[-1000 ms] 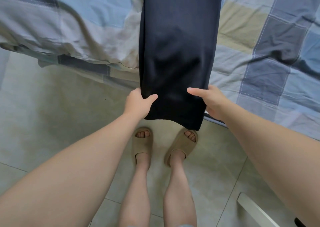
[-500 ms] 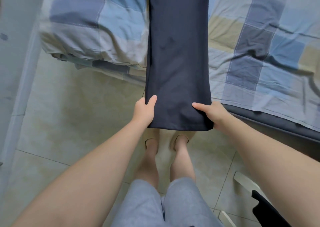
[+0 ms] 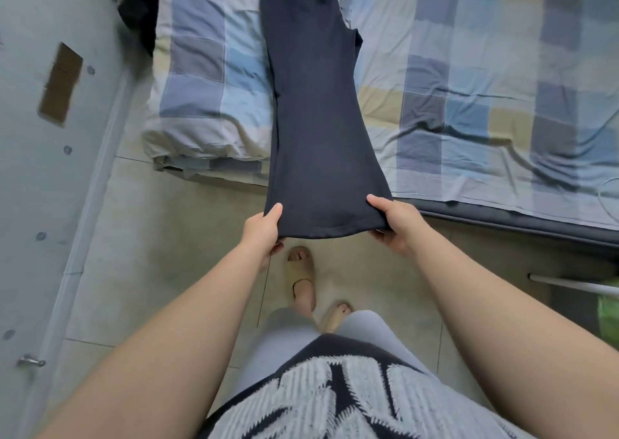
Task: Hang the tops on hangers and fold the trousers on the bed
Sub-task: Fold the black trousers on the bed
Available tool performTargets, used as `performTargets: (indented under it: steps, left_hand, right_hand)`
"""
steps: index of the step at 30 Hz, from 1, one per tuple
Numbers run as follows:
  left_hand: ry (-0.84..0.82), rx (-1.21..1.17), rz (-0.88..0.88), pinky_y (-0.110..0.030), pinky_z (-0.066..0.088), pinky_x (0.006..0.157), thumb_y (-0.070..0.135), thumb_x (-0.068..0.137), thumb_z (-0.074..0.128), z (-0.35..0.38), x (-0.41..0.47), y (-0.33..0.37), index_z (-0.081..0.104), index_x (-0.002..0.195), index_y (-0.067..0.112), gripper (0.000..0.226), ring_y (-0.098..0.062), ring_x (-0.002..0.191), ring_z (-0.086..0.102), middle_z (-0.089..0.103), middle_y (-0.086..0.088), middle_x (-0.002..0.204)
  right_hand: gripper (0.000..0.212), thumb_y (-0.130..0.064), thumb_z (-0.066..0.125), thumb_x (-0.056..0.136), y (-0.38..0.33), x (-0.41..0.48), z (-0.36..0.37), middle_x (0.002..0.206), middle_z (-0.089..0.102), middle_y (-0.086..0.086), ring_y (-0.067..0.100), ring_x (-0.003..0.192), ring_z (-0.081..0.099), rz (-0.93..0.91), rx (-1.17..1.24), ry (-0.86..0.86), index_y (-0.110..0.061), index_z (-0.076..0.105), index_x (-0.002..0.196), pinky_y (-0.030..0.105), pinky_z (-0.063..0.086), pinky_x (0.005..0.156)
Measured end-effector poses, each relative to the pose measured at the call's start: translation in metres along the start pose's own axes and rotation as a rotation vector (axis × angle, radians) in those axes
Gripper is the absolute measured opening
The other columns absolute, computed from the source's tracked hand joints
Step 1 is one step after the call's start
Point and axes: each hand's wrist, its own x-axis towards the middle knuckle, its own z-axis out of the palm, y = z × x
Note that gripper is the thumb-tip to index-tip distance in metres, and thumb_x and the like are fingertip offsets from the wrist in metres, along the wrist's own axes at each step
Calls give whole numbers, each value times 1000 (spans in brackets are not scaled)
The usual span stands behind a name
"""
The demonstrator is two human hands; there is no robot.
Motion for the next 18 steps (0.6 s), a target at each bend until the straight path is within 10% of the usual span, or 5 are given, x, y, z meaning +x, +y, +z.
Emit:
performTargets:
  steps: [18]
  left_hand:
    - [50,52,-84,-34,52,75,40,99,58,-61,-152,-149,63,110,15,28,-20,74,57,65,-2,92]
  right_hand:
    - [16,-14,73,89,173,-142,-76,97,72,6,21,85,65,62,141,-1,-11,67,104,32,53,72]
